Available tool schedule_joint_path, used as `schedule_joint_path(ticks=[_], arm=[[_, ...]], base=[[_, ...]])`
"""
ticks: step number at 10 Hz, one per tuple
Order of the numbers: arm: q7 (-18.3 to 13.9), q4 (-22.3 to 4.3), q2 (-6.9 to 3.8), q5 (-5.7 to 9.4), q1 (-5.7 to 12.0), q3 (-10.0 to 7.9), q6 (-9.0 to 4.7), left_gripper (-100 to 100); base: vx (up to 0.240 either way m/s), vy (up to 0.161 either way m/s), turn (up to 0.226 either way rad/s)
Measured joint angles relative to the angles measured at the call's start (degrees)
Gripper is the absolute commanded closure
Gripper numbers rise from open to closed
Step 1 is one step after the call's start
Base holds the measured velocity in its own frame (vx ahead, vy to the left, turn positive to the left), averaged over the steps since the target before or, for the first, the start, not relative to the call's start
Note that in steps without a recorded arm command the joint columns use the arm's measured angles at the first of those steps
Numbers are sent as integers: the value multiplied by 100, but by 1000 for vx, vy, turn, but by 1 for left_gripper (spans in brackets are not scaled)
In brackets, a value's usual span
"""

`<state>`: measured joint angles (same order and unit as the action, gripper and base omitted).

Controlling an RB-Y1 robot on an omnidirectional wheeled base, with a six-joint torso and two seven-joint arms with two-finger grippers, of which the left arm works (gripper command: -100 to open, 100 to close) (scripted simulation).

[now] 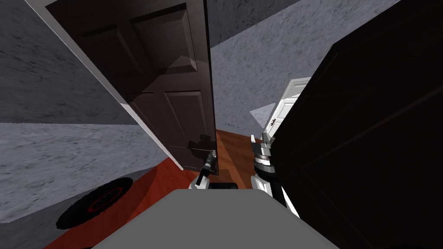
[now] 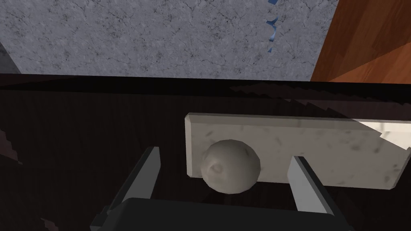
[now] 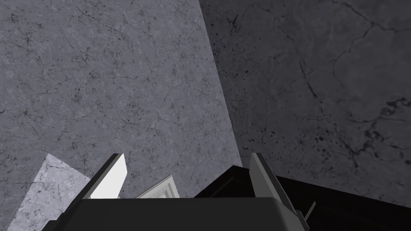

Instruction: Push the door open

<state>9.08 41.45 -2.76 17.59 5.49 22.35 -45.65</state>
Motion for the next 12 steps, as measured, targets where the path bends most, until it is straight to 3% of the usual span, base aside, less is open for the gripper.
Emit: schedule_joint_path(ticks=[5,8,9,12], arm=[[3,-6,-3,-1,2,1,18,100],[-10,-183,-25,26,41,-73,-13,100],[26,-73,-46,37,-41,-116,22,100],[37,-247,-70,92,150,-289,-60,100]], base=[[-12,2,-2],[149,-80,47],[218,-82,50],[126,-44,19]])
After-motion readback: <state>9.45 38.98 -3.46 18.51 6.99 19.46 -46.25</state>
